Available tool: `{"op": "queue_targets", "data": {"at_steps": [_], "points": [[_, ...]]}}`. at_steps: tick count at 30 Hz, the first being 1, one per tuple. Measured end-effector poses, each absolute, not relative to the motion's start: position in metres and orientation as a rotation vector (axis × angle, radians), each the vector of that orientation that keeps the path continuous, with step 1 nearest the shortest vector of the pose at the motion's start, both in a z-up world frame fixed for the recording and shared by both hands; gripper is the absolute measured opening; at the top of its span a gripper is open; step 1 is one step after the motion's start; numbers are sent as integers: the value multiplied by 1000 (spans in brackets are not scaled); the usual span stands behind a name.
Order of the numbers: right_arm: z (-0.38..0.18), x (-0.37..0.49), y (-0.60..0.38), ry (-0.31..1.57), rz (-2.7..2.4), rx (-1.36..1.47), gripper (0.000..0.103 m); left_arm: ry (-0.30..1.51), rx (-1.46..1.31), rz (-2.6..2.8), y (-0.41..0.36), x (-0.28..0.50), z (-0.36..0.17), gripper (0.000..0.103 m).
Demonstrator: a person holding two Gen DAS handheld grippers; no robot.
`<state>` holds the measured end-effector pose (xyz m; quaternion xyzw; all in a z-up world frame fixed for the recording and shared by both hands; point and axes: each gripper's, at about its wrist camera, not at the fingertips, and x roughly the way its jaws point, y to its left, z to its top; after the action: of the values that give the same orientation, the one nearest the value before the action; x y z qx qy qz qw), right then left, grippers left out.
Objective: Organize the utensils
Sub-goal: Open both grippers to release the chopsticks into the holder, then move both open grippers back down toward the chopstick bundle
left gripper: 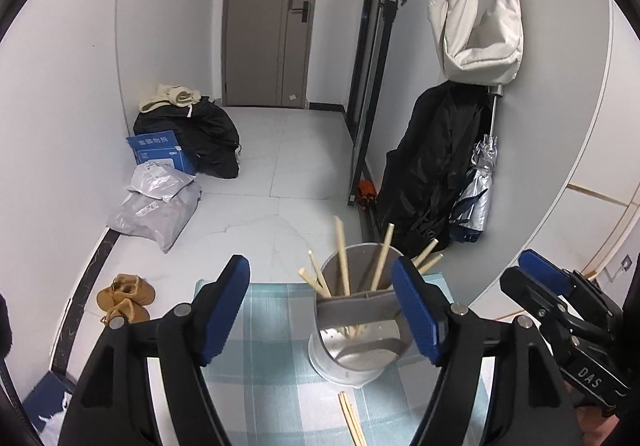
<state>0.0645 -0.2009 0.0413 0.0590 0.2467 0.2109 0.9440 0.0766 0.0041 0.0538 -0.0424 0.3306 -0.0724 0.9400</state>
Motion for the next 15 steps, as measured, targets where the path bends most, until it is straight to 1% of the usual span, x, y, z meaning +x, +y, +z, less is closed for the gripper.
{"op": "queue_targets", "data": {"at_steps": [3, 5, 6, 9, 11, 14, 15], "points": [[45, 50, -206, 502, 411, 142, 65, 662, -98, -131, 5, 64, 54, 71], [46, 39, -207, 492, 398, 143, 68, 657, -97, -128, 5, 56, 54, 75], [46, 35, -208, 487, 392, 141, 70, 654, -98, -127, 4, 52, 54, 78], [45, 21, -210, 464, 371, 133, 78, 637, -98, -116, 2, 39, 52, 83], [41, 14, -212, 459, 360, 131, 80, 628, -90, -112, 1, 31, 49, 83], [34, 4, -215, 462, 346, 135, 81, 621, -80, -98, 0, 19, 42, 85], [30, 0, -216, 462, 337, 141, 82, 619, -78, -90, 0, 15, 39, 88]]}}
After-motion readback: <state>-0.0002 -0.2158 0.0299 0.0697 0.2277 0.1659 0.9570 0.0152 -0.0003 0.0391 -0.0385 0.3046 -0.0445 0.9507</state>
